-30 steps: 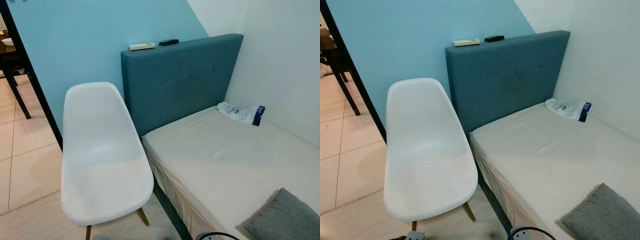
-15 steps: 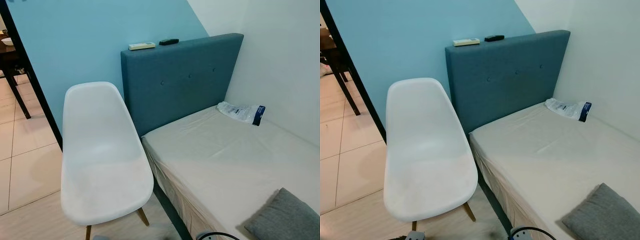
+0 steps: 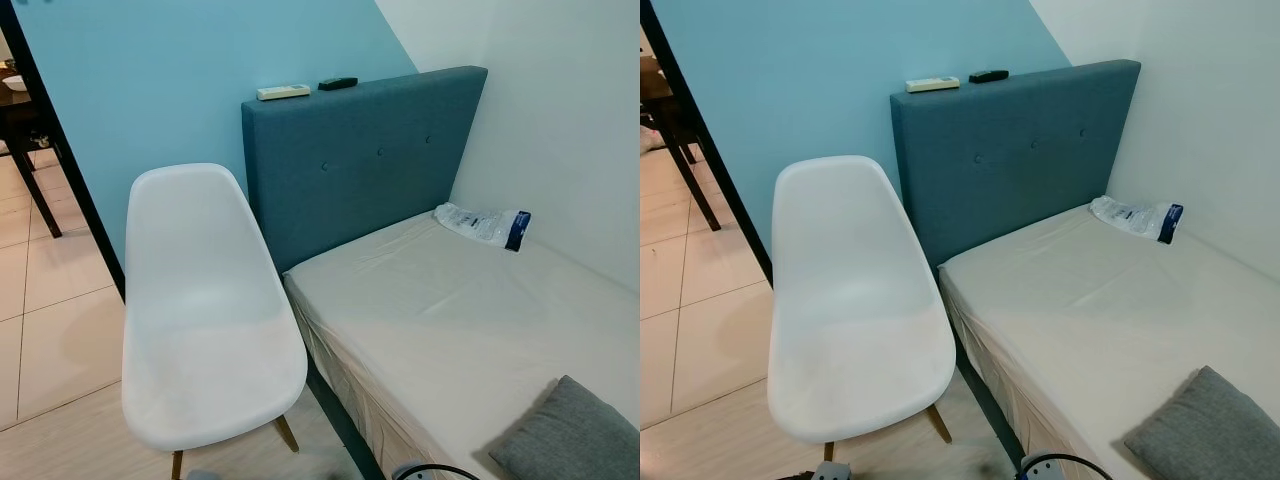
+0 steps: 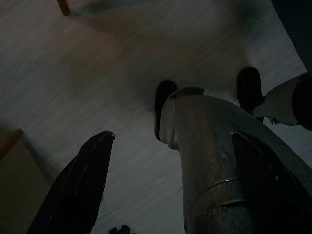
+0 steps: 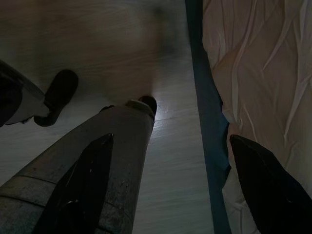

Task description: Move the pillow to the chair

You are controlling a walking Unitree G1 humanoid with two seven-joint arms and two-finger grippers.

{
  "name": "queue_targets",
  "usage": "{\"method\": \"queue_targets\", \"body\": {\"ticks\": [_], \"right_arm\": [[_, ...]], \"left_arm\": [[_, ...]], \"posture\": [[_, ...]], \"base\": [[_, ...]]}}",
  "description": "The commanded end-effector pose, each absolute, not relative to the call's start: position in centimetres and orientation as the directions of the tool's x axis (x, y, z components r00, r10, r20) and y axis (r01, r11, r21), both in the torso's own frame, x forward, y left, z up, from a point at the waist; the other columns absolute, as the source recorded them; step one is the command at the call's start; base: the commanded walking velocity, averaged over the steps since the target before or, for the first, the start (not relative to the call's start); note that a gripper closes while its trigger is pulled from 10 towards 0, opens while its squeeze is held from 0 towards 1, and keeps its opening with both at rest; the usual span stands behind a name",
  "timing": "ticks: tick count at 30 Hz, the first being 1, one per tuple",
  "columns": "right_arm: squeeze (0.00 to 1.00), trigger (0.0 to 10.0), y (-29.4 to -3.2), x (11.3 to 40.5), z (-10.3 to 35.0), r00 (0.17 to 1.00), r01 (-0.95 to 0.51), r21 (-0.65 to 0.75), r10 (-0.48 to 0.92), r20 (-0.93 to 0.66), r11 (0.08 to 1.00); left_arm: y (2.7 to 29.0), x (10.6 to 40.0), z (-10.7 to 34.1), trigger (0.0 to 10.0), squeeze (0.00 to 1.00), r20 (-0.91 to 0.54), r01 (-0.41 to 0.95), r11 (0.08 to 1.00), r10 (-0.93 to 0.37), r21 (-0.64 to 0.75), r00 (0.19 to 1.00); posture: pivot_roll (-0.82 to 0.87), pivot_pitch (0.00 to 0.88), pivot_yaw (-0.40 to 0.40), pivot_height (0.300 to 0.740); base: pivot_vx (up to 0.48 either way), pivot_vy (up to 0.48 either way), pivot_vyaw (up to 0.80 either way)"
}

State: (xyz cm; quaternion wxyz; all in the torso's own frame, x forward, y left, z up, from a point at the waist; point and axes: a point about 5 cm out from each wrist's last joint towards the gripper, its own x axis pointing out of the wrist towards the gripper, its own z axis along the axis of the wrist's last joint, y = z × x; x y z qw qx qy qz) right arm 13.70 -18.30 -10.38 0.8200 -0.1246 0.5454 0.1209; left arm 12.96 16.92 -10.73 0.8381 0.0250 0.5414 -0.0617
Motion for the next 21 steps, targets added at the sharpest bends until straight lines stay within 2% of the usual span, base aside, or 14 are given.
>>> {"method": "queue_targets", "body": {"ticks": [1, 12, 16, 21], "right_arm": [[0.00, 10.0, -18.1, 12.2, -10.9, 0.324, -0.334, -0.053, 0.062, -0.944, 0.941], [0.00, 10.0, -18.3, 12.2, -10.9, 0.321, -0.339, -0.057, 0.059, -0.945, 0.939], [0.00, 10.0, -18.3, 12.1, -10.9, 0.320, -0.342, -0.058, 0.059, -0.946, 0.938], [0.00, 10.0, -18.3, 12.0, -11.0, 0.318, -0.344, -0.058, 0.058, -0.946, 0.937]], "left_arm": [[16.7, 11.8, -11.1, 10.0, 0.00, -0.930, 0.146, 0.989, -0.083, -0.033, 0.357], [16.8, 11.8, -11.1, 10.0, 0.00, -0.932, 0.148, 0.989, -0.080, -0.028, 0.354], [16.4, 13.8, -10.6, 10.0, 0.00, -0.922, 0.151, 0.988, -0.081, -0.025, 0.379], [16.3, 14.0, -10.5, 10.0, 0.00, -0.921, 0.152, 0.988, -0.080, -0.023, 0.381]], "posture": [[0.01, 0.000, -0.038, 0.740], [0.01, 0.000, -0.042, 0.740], [0.01, 0.000, -0.042, 0.740], [0.01, 0.000, -0.043, 0.740]], "base": [[0.000, 0.000, 0.00], [0.000, 0.000, 0.00], [0.000, 0.000, 0.00], [0.000, 0.000, 0.00]]}}
